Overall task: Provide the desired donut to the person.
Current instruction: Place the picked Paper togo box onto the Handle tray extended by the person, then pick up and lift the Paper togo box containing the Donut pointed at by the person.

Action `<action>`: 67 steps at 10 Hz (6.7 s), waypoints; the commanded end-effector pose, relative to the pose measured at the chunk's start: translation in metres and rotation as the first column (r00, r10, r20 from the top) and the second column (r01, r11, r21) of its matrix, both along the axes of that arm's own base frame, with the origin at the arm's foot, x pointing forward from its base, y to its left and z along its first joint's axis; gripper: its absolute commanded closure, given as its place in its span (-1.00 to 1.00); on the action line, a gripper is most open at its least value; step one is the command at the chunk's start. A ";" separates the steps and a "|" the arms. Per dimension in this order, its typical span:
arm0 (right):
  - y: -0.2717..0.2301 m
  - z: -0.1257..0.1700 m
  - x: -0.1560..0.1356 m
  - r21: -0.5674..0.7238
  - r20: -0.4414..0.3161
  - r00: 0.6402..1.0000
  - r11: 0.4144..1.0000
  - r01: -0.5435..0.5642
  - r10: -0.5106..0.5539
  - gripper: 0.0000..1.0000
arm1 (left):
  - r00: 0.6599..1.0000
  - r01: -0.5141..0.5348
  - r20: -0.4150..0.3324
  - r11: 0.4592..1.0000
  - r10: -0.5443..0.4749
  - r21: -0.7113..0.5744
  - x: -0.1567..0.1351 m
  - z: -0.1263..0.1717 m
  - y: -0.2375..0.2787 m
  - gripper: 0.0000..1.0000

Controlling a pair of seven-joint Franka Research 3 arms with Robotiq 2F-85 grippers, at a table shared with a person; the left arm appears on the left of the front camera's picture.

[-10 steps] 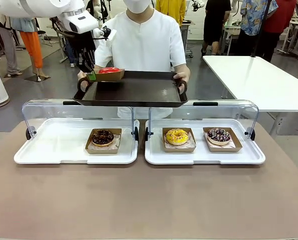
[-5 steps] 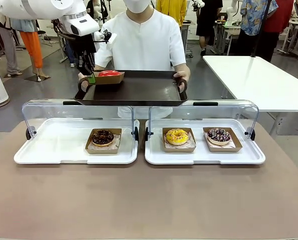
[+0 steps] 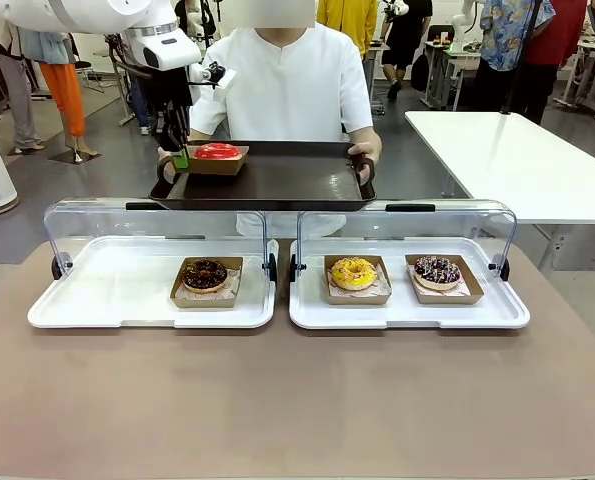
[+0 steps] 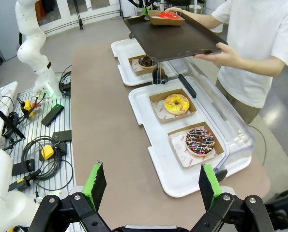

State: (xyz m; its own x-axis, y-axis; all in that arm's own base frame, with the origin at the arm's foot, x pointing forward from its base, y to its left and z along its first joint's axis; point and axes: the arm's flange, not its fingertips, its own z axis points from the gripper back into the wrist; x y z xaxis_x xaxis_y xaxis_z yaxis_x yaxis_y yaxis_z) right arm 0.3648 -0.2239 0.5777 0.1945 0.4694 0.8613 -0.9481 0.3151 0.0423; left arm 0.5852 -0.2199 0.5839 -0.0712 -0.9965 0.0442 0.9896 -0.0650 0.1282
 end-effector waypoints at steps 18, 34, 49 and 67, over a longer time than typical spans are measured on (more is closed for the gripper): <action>0.000 0.000 0.001 -0.005 -0.006 1.000 1.000 0.010 -0.010 -1.00 | 0.998 0.069 -0.011 0.997 -0.069 0.015 -0.037 0.027 0.015 -1.00; 0.000 0.000 0.001 -0.005 -0.006 1.000 1.000 0.010 -0.010 -1.00 | 0.988 -0.005 0.150 0.988 0.028 -0.152 -0.210 0.008 0.193 -1.00; 0.000 0.000 0.001 -0.005 -0.006 1.000 1.000 0.010 -0.010 -1.00 | 0.992 -0.117 -0.089 0.443 0.084 -0.889 -0.197 -0.060 0.364 -1.00; 0.000 0.000 0.001 -0.005 -0.006 1.000 1.000 0.010 -0.010 -1.00 | 0.989 -0.130 -0.087 0.444 0.116 -0.886 -0.195 -0.064 0.369 -1.00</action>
